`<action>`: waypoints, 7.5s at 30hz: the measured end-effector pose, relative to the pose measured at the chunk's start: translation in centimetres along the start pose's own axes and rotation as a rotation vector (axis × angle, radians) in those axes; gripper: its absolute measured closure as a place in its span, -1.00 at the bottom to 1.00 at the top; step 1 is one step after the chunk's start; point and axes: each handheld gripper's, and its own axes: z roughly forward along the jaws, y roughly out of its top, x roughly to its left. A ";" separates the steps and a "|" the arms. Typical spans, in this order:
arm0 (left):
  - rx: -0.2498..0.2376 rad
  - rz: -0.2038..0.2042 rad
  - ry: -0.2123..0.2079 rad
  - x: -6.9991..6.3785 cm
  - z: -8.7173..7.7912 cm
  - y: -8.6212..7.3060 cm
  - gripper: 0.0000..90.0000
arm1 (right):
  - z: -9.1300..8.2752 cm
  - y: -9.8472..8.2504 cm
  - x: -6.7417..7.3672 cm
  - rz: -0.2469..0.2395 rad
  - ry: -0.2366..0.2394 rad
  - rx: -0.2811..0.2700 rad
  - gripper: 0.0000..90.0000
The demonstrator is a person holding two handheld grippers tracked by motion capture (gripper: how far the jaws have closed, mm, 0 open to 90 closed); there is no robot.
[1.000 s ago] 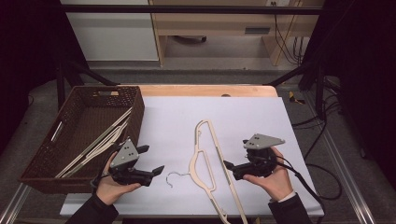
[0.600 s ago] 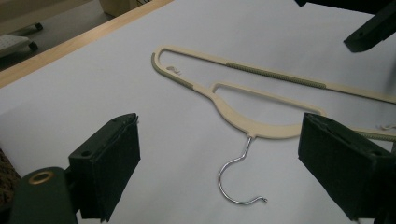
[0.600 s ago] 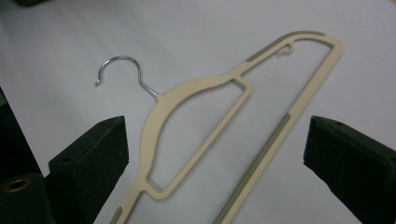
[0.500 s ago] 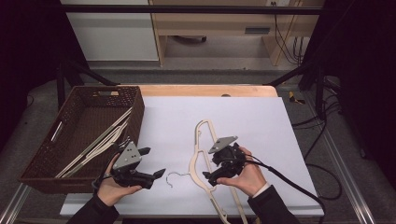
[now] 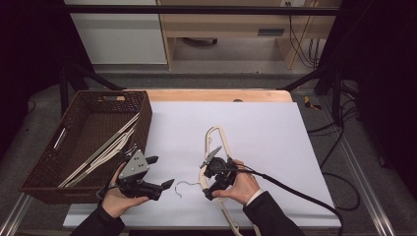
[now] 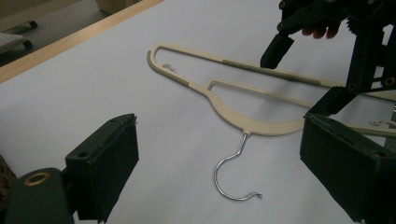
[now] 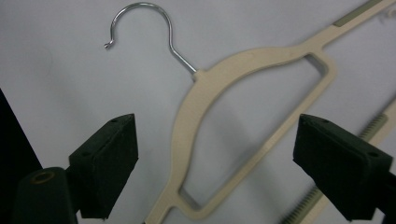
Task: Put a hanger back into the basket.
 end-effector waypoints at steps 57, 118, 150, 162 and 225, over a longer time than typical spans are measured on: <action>-0.009 0.003 0.004 0.2 -0.9 0.3 -0.73 | 3.3 1.6 0.4 0.044 0.066 0.308 0.68; 0.193 0.918 0.056 0.0 1.1 8.0 -0.41 | -12.3 -0.7 0.2 -0.198 0.477 0.080 0.68; 0.215 1.330 0.005 -3.3 3.3 6.0 0.87 | -12.3 -0.7 1.1 -0.253 0.595 0.086 0.67; 0.314 1.191 -0.041 -3.6 2.3 6.1 0.90 | -12.8 -0.9 0.6 -0.255 0.600 0.055 0.66; 0.412 0.305 0.100 3.2 -2.6 13.5 0.90 | -11.2 -13.7 -8.6 0.299 -0.215 -0.644 -0.84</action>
